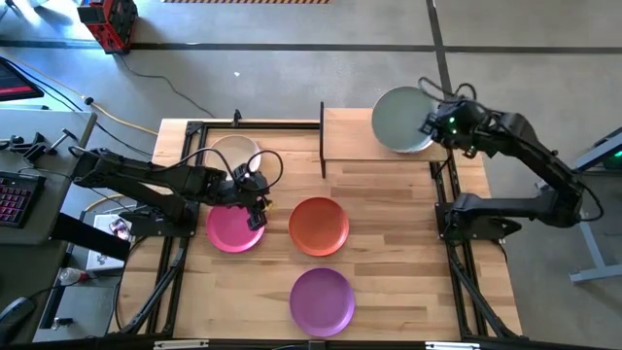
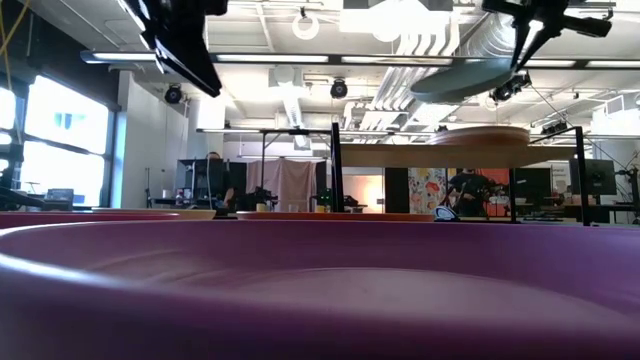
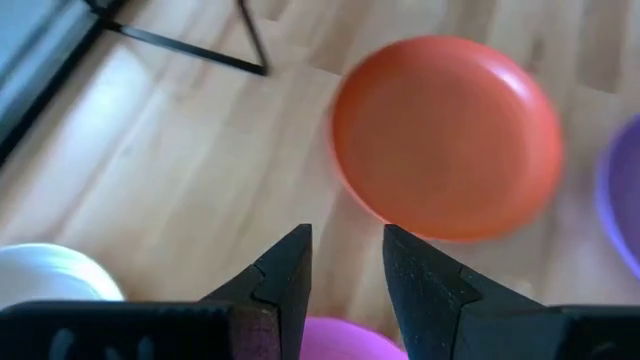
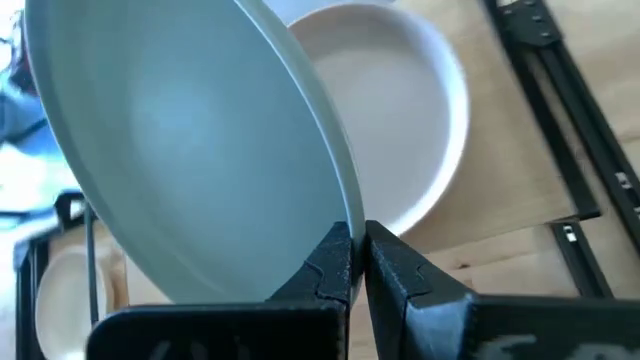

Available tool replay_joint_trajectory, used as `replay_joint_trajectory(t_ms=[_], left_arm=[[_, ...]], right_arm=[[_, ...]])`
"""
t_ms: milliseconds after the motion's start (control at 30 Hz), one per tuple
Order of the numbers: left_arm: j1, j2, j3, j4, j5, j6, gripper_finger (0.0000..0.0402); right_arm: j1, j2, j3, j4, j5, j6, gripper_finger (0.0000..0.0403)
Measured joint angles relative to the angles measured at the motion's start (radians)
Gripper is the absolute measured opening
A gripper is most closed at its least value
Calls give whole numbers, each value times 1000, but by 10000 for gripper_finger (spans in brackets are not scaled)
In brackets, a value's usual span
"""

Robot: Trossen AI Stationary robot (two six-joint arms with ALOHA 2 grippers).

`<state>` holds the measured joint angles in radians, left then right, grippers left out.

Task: Place and stack plates onto a shelf
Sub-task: Stack the light blue plate on top of the gray plate on the shelf

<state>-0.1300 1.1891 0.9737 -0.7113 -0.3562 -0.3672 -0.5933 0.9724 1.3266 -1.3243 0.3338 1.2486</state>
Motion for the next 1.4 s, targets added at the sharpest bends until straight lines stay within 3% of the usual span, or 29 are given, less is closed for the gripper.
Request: replay_joint_trajectory(t_ms=[233, 500, 1000, 1400], left_arm=[[88, 0, 0, 1, -15, 64, 115], [169, 0, 0, 1, -15, 83, 115], [266, 0, 0, 3, -14, 117, 115], [317, 0, 0, 8, -13, 118, 115]], right_arm=[[-212, 9, 0, 17, -139, -73, 0], [-344, 49, 0, 29, -297, -100, 0], [-521, 79, 0, -31, -365, -209, 0], [-527, 165, 0, -21, -350, -229, 0]])
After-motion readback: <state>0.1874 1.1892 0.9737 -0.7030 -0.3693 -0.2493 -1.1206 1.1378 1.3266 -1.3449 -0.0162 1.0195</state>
